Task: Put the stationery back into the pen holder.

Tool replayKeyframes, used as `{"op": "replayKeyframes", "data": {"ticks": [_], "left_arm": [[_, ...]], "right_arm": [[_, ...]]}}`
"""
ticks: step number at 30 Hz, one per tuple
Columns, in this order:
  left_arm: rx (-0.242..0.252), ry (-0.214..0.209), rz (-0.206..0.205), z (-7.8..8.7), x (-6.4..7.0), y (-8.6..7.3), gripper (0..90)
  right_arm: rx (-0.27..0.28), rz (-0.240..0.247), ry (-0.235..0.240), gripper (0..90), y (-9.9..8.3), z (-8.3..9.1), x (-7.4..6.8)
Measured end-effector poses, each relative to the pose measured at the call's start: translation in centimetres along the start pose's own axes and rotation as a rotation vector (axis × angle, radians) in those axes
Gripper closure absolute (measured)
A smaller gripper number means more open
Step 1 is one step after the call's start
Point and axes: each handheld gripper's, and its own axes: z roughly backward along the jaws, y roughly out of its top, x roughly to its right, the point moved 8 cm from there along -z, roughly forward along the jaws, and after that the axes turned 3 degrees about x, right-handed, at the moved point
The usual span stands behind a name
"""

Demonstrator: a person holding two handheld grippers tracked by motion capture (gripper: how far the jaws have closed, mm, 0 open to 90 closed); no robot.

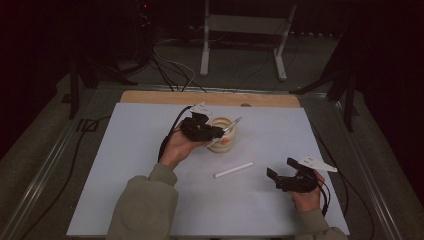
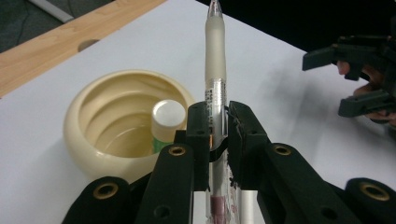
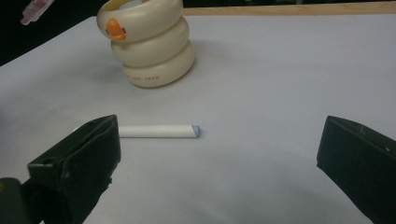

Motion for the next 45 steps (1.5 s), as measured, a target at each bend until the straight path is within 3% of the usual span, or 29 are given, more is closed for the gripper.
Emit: {"op": "replayKeyframes", "data": {"ticks": [45], "left_arm": [[0.149, 0.110, 0.037, -0.1, -2.5, 2.8, 80.3]], "right_arm": [[0.004, -0.001, 0.001, 0.0, 0.0, 0.0, 0.1]]}}
